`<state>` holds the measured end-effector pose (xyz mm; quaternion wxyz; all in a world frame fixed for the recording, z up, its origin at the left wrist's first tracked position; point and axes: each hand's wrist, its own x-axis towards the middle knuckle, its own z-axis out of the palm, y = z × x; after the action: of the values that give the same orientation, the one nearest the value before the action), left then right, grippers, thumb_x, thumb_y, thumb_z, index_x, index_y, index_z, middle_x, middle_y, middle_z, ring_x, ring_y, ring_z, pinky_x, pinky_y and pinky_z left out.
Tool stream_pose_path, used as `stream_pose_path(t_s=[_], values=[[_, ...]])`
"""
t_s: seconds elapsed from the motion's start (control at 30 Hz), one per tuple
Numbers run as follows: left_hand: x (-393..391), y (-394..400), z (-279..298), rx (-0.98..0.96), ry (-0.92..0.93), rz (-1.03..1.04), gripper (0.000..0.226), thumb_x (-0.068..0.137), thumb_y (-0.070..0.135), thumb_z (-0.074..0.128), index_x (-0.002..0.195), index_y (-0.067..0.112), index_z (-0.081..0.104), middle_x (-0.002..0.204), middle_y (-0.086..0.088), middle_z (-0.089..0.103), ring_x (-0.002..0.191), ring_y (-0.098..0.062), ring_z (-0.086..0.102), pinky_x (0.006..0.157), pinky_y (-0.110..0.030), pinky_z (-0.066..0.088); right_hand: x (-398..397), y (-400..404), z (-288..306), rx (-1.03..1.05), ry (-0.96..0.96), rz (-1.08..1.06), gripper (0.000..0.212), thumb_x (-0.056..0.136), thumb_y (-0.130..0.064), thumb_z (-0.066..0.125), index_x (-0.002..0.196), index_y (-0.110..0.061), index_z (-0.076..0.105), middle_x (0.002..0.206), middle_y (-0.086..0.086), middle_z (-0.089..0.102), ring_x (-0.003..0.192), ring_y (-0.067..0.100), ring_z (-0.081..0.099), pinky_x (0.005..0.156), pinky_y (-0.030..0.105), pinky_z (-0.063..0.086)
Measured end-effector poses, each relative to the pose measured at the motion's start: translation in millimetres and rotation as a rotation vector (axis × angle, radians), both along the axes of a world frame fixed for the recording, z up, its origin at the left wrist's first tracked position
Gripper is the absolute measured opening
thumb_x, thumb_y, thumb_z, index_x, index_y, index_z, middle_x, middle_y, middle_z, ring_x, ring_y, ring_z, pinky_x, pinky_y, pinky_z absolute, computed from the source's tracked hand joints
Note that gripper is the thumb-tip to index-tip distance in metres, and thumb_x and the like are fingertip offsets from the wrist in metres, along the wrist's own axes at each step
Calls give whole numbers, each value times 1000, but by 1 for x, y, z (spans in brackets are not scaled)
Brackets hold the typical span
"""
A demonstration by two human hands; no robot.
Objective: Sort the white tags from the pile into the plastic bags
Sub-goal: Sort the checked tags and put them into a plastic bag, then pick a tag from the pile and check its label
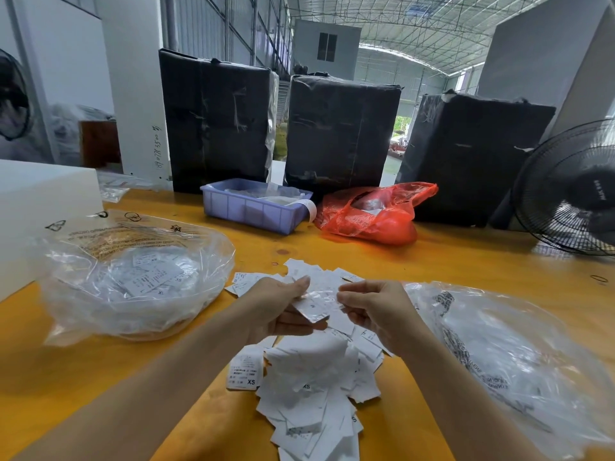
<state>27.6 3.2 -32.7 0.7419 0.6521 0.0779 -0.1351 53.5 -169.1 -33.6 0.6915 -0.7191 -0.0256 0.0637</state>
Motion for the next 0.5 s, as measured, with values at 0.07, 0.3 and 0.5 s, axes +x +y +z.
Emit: stream_pose_path(t_s=[0.07,0.3,0.5], values=[[3,4,0,8,29,-7,47,95,37,51,104,-7,62,87,-23,72,73,-28,73,52,-27,55,0,-1,0,-9,11,-11,9,77,6,70,85,5,66,67,14,63,52,14,60,53,20,49],[4,14,-1,308,-115,-71,15,81,9,72,91,-2,71,77,-17,73,62,-20,71,54,-24,56,-1,1,3,-91,-78,-20,6,78,5,70,84,3,67,65,10,63,50,10,58,51,18,48],[10,49,24,669,-256,97,9,85,8,68,77,8,68,71,-9,70,57,-15,68,52,-24,57,-14,-7,33,-299,-167,58,6,84,-4,67,89,-4,69,76,8,72,59,11,64,59,21,50]])
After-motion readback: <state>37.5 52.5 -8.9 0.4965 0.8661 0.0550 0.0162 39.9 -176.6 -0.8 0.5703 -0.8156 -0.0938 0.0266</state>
